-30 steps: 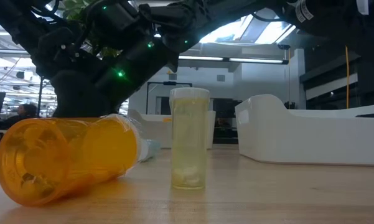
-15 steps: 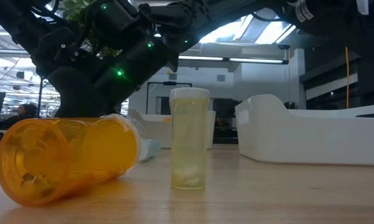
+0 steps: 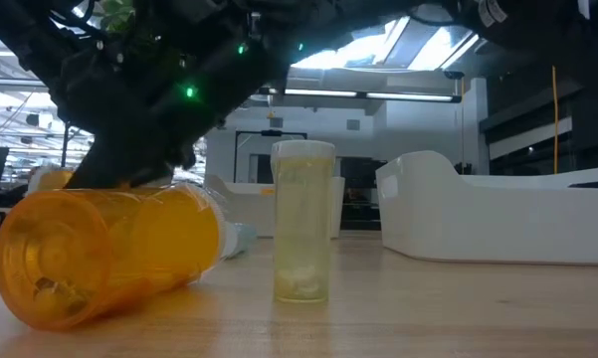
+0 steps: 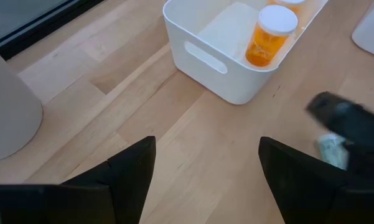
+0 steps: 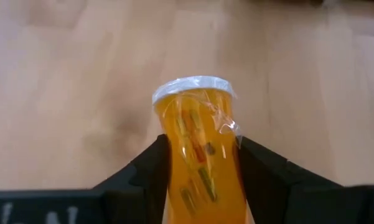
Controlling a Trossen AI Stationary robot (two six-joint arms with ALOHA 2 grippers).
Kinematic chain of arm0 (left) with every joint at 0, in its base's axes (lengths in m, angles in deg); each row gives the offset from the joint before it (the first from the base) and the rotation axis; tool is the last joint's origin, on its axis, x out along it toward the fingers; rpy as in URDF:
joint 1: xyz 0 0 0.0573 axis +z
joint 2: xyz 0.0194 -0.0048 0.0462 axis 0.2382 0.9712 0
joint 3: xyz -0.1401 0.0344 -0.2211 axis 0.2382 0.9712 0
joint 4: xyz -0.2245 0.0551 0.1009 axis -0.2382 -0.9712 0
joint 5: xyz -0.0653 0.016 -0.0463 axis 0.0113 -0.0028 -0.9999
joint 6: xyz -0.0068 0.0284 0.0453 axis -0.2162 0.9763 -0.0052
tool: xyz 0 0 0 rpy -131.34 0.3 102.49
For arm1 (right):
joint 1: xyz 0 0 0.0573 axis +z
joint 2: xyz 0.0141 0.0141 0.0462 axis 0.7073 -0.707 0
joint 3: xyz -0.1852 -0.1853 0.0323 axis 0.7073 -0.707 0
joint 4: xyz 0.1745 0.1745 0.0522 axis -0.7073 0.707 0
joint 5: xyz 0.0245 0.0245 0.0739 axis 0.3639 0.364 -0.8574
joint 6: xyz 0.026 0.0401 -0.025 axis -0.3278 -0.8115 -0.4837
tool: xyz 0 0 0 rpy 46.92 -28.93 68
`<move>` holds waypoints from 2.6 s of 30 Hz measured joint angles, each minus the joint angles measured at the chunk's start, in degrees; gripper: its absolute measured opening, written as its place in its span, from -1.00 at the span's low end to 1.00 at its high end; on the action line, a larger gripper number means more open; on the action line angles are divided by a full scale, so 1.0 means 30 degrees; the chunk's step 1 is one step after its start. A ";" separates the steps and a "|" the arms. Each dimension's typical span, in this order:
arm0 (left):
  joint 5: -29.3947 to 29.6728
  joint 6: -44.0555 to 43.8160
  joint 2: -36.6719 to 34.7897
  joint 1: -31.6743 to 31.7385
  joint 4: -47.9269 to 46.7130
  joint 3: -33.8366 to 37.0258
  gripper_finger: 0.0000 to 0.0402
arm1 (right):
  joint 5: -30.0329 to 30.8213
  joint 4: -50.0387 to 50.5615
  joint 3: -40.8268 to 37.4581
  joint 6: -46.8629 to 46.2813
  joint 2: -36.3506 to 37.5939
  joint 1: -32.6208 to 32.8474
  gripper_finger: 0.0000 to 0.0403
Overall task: Pick and place medicine bottles into bin by pill shape (circle, oval)
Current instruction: Put the large orange pill bottle into the top white bin
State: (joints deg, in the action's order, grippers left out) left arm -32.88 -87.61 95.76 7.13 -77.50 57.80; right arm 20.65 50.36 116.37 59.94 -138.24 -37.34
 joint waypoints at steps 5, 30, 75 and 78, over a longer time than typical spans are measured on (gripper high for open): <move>0.0007 0.0000 0.0004 -0.0006 -0.0044 0.0000 0.38 | 0.0193 0.2113 0.0000 -0.0900 0.1721 0.0508 -0.17; -0.0050 -0.0159 0.0027 -0.0001 0.0087 0.0006 0.38 | 1.9121 2.2323 -0.4389 -1.4563 1.0269 0.4148 -0.18; -0.4251 0.6675 0.2868 -0.0718 1.3128 0.0000 0.38 | 0.1081 -2.6337 -2.7357 -0.3433 1.6445 -0.0711 -0.14; -0.4332 0.6943 0.3771 -0.0911 1.3578 0.0007 0.38 | 0.1074 -2.6305 -2.7090 -0.3883 1.5729 -0.0697 -0.13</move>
State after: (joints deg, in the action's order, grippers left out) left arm -45.88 -66.78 107.08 4.40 -36.77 57.82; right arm 23.87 -28.56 35.10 48.29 -91.05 -39.43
